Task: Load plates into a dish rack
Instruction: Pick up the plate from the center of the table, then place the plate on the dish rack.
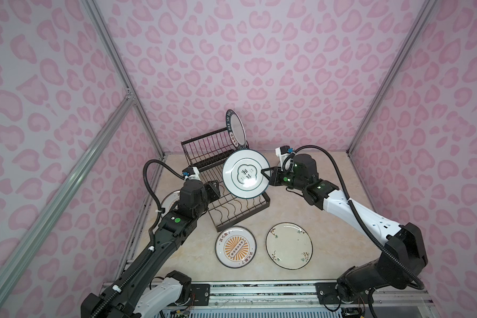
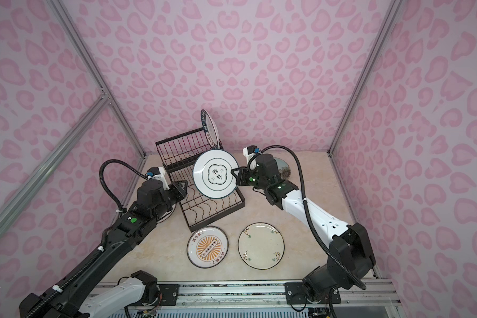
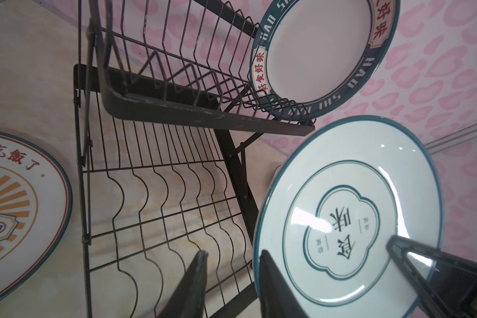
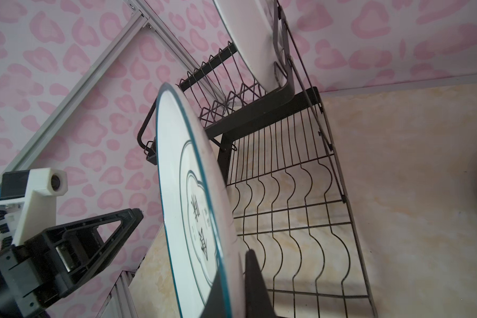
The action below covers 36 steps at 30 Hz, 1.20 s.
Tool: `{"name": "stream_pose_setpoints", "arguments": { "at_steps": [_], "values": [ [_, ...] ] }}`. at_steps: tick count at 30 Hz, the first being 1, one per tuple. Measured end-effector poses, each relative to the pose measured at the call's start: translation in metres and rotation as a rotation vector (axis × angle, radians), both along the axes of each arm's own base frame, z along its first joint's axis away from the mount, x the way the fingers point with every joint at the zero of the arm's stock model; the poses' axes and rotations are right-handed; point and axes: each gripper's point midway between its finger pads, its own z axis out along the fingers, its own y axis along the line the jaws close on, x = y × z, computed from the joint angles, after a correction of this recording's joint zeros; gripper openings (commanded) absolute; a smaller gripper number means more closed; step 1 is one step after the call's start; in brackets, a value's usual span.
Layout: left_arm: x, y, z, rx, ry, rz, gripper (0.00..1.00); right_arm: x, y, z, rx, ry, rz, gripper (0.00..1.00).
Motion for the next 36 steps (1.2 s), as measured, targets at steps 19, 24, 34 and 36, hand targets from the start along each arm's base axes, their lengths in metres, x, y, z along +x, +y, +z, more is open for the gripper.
{"name": "stream_pose_setpoints", "arguments": {
  "at_steps": [19, 24, 34, 36],
  "values": [
    [-0.022, 0.042, -0.004, 0.149, 0.053, 0.132, 0.4, 0.018, 0.042, 0.11, -0.225, -0.407, -0.233, 0.0],
    [-0.023, 0.04, -0.005, 0.152, 0.058, 0.11, 0.39, 0.032, 0.064, 0.137, -0.312, -0.521, -0.326, 0.0],
    [-0.03, 0.038, -0.005, 0.136, 0.05, 0.088, 0.39, 0.063, 0.089, 0.144, -0.452, -0.614, -0.457, 0.0],
    [-0.033, 0.037, -0.006, 0.132, 0.054, 0.078, 0.39, 0.066, 0.095, 0.143, -0.489, -0.638, -0.473, 0.0]
  ]
}}
